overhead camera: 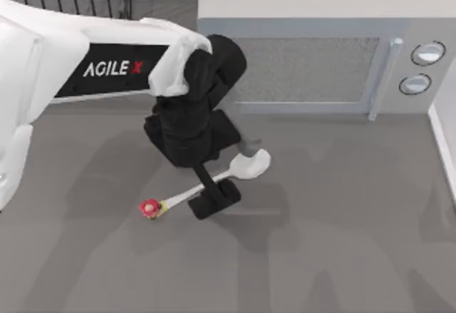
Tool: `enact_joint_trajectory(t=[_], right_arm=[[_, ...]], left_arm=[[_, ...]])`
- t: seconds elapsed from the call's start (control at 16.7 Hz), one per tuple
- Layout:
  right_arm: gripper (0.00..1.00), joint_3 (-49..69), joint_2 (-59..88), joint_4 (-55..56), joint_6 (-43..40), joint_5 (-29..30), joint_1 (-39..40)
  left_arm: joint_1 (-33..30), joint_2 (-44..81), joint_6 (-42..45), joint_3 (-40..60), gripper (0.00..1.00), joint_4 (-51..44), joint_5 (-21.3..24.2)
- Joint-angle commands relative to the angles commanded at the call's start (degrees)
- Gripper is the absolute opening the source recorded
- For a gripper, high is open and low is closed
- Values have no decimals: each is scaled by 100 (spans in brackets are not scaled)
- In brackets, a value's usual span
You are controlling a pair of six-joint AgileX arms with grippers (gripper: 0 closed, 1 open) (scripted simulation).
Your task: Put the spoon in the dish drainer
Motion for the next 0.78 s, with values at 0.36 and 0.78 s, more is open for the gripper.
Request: enact_joint_trajectory(t=[0.36, 0.78], right_arm=[[100, 0, 0, 0, 0, 0, 0], [100, 0, 0, 0, 0, 0, 0]], left_arm=[[-2, 127, 3, -193, 100, 269, 1], [-2, 127, 3, -193, 47, 269, 1]])
